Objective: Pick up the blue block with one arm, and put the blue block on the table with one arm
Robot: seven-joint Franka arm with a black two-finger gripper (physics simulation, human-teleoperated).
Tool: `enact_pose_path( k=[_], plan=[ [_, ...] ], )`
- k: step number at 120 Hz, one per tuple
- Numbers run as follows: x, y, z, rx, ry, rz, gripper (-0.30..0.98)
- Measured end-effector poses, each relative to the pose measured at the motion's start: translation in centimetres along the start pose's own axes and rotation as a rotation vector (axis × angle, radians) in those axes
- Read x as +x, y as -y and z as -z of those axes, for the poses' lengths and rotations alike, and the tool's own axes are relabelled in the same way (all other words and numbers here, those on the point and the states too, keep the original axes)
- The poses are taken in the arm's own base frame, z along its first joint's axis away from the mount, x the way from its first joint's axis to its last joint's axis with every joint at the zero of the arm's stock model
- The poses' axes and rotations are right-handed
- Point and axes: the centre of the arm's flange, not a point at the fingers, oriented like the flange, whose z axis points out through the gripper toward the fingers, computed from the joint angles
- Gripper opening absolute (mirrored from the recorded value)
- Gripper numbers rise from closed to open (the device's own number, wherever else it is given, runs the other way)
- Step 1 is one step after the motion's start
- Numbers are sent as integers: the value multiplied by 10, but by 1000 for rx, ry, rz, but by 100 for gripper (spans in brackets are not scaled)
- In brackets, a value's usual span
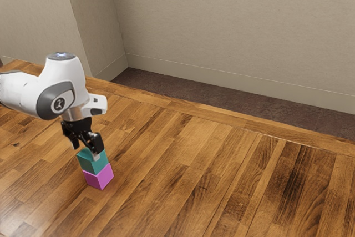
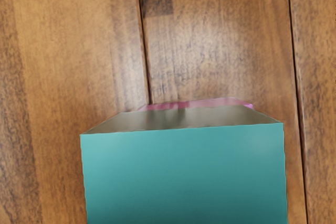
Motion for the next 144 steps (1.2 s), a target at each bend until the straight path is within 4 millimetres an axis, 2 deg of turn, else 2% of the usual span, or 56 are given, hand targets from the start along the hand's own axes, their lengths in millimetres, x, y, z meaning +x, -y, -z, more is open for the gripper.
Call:
enact_pose_path(
  k=[44,69,96,107,132,144],
  plan=[
    [9,-12,-25,-1,13,-3,68],
    [11,-11,-29,-2,6,9,44],
    [13,-5,-23,0,-12,31,37],
    [10,11,-23,-2,-15,65,37],
    [-12,81,-28,-9,-7,212,37],
    [-22,102,-30,-12,-3,256,37]
  ],
)
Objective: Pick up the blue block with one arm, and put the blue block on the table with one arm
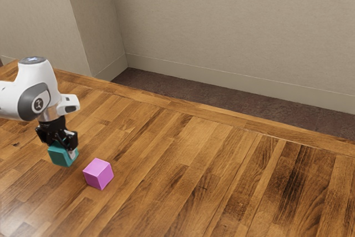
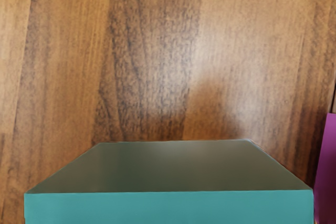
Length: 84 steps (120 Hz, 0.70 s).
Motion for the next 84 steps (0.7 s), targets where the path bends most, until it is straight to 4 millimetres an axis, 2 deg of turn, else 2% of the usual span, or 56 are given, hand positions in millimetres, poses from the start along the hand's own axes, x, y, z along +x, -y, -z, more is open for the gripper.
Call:
enact_pose_path(
  k=[16,37,58,84],
  plan=[
    [-2,9,-12,5,27,12,37],
    [-3,8,-37,16,81,6,37],
    [-4,3,-46,18,101,-7,36],
    [-6,10,-49,6,109,-3,54]
  ],
)
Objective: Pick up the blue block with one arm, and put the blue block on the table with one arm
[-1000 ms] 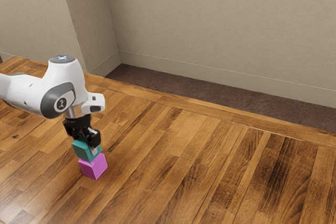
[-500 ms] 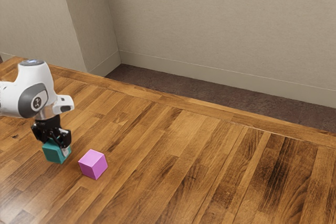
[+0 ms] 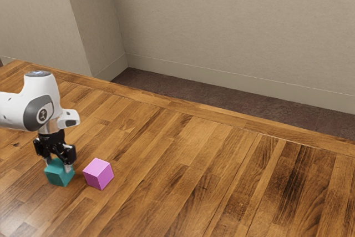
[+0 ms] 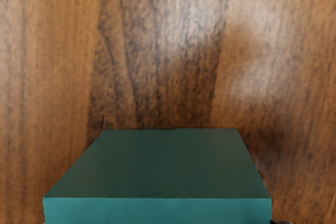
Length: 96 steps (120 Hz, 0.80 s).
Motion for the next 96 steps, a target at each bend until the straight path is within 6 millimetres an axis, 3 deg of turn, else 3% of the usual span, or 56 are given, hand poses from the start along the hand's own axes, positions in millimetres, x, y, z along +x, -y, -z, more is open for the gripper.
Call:
enact_pose_path(
  k=[28,56,77,96],
  plan=[
    [0,0,15,-6,-31,-18,64],
    [-2,5,57,-19,-120,-31,67],
    [2,11,107,-20,-199,-42,68],
    [22,10,179,3,-267,-68,68]
  ],
)
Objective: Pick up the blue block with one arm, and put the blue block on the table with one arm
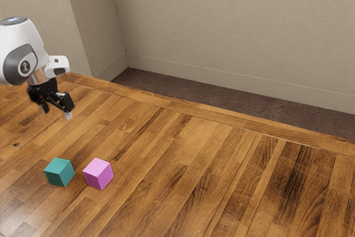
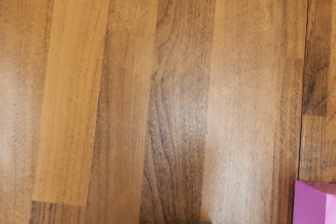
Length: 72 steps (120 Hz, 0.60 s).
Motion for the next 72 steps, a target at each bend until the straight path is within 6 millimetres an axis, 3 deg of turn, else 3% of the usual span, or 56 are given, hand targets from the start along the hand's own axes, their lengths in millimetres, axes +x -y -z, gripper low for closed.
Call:
enact_pose_path(
  k=[33,47,72],
  plan=[
    [42,-43,100,21,-43,-113,69],
    [48,-56,138,25,-42,-140,69],
    [48,-103,206,61,-19,-229,69]
  ],
)
